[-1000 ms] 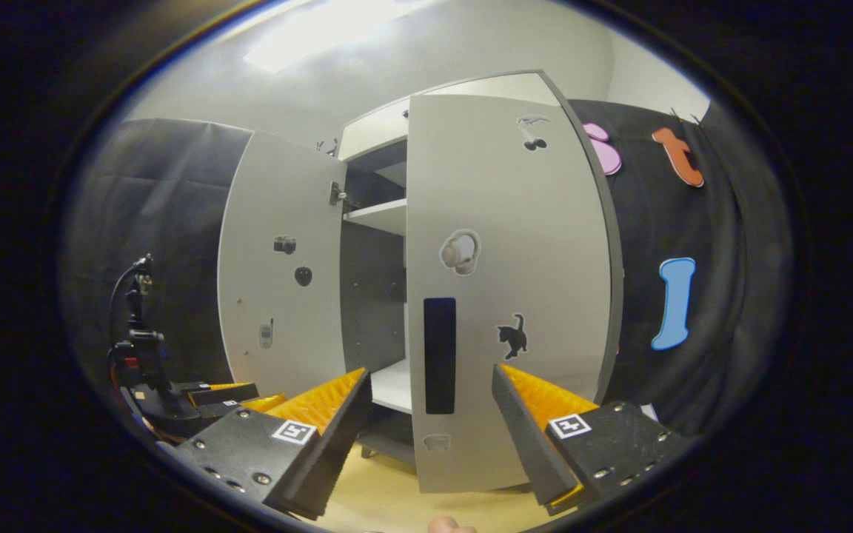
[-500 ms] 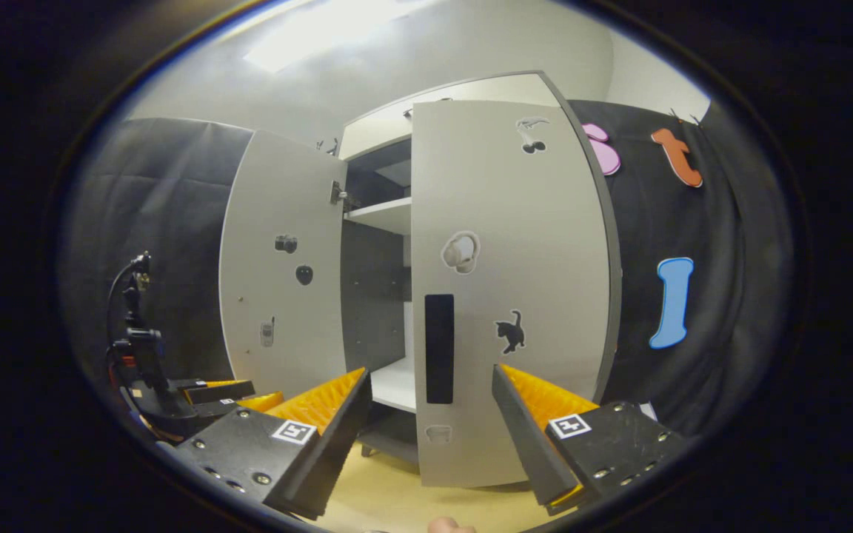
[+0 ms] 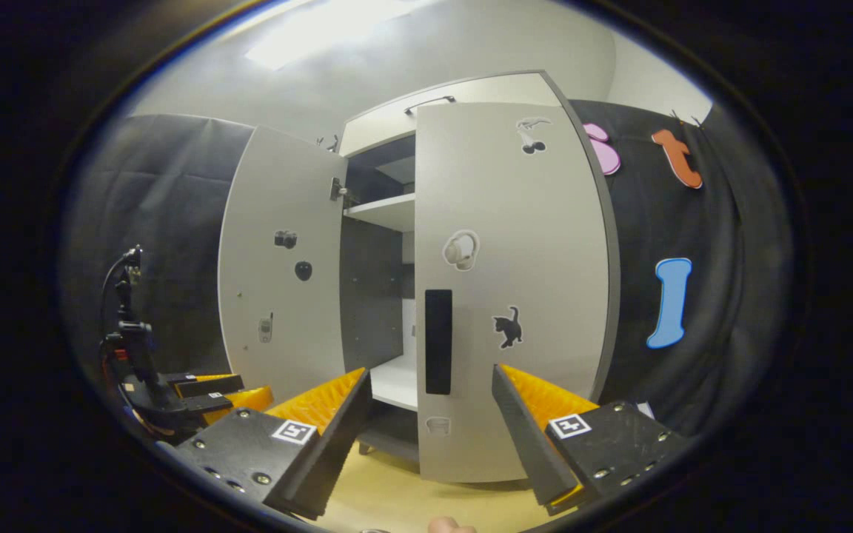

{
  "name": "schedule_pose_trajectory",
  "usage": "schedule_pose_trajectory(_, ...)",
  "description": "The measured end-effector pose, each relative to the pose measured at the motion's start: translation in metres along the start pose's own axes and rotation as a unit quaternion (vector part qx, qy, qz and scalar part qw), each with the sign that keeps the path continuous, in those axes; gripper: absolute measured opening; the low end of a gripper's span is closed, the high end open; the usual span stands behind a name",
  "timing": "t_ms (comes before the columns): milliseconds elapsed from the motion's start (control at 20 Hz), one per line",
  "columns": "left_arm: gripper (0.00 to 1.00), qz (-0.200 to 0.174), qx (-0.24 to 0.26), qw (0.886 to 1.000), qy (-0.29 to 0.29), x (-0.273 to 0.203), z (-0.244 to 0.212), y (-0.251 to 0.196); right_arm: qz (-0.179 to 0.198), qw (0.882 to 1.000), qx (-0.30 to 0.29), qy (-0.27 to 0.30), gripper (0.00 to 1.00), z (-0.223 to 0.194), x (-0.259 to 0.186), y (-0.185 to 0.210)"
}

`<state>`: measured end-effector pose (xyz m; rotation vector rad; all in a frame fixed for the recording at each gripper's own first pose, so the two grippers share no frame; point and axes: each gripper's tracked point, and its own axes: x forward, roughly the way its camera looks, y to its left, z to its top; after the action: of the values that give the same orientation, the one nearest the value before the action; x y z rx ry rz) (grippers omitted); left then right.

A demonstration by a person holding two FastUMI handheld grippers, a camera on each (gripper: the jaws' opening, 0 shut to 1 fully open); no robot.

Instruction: Grasp the bottle in the cabinet with the left hand and place it on the coaster, then close the right door with the right hand and the left door with the left hand.

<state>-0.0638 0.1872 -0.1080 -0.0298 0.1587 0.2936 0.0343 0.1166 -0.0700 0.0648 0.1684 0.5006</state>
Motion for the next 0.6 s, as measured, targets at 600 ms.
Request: schedule_pose_trajectory(600,0.93,0.054,0.001,0.999,-0.005,-0.018,0.008,0.053,-0.007,1.000,-0.001,0.019,0.98,-0.018,0.008,-0.003)
